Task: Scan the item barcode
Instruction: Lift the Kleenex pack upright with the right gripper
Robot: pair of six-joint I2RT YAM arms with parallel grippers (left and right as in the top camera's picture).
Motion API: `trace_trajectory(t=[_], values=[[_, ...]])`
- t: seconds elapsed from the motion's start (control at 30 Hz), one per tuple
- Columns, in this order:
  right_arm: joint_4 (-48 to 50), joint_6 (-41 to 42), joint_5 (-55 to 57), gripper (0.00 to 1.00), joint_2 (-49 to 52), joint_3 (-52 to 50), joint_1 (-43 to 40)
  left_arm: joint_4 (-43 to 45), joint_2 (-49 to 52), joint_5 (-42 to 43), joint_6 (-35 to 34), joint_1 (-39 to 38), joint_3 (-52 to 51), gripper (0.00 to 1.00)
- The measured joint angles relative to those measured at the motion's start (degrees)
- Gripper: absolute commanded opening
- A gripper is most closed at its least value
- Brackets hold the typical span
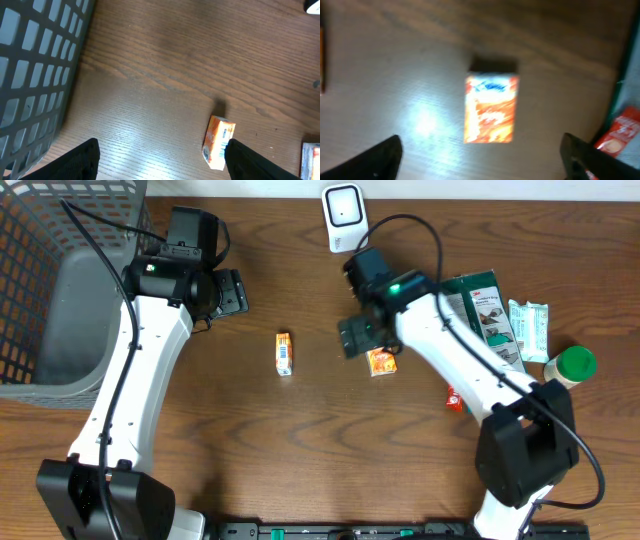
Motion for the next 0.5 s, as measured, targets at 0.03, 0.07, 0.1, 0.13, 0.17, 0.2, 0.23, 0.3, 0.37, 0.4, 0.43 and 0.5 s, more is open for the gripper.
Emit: trace_trajectory(t=[0.03, 0.07, 0.1, 0.13, 0.17, 0.2, 0.23, 0.3, 0.37, 0.4, 0.43, 0.5], values=[[0.6, 0.5, 0.0, 0.99, 0.0, -0.1, 1.2, 0.0, 0.0, 0.0, 0.0, 0.0, 0.0, 0.80], [1.6, 0.8, 0.1, 0.99, 0.0, -0.3, 2.3, 0.0, 0.0, 0.0, 0.0, 0.0, 0.0, 0.80], [3.1, 1.2, 0.0, 0.99, 0.0, -0.5, 3.5, 0.0, 0.0, 0.0, 0.0, 0.0, 0.0, 0.80], [4.1, 1.4, 0.0, 0.92, 0.0, -0.7, 4.4, 0.0, 0.0, 0.0, 0.0, 0.0, 0.0, 0.80], [4.8, 1.4, 0.0, 0.82, 0.0, -1.0, 5.1, 0.0, 0.0, 0.0, 0.0, 0.0, 0.0, 0.80], [5.1, 1.5, 0.0, 0.72, 0.0, -1.4, 6.0, 0.0, 0.0, 0.0, 0.0, 0.0, 0.0, 0.80], [5.3, 1.8, 0.2, 0.65, 0.0, -1.8, 6.6, 0.0, 0.0, 0.0, 0.0, 0.0, 0.0, 0.80], [5.4, 3.1, 1.5, 0.58, 0.0, -2.9, 7.7, 0.0, 0.0, 0.0, 0.0, 0.0, 0.0, 0.80], [5.7, 5.0, 4.5, 0.56, 0.0, -4.4, 8.4, 0.0, 0.0, 0.0, 0.0, 0.0, 0.0, 0.80], [6.3, 6.0, 6.4, 0.56, 0.0, -5.4, 8.7, 0.0, 0.0, 0.0, 0.0, 0.0, 0.0, 0.80], [7.0, 6.7, 8.0, 0.56, 0.0, -6.3, 9.0, 0.0, 0.0, 0.0, 0.0, 0.0, 0.0, 0.80], [10.3, 7.7, 11.0, 0.54, 0.0, -8.8, 9.5, 0.0, 0.0, 0.0, 0.0, 0.0, 0.0, 0.80]])
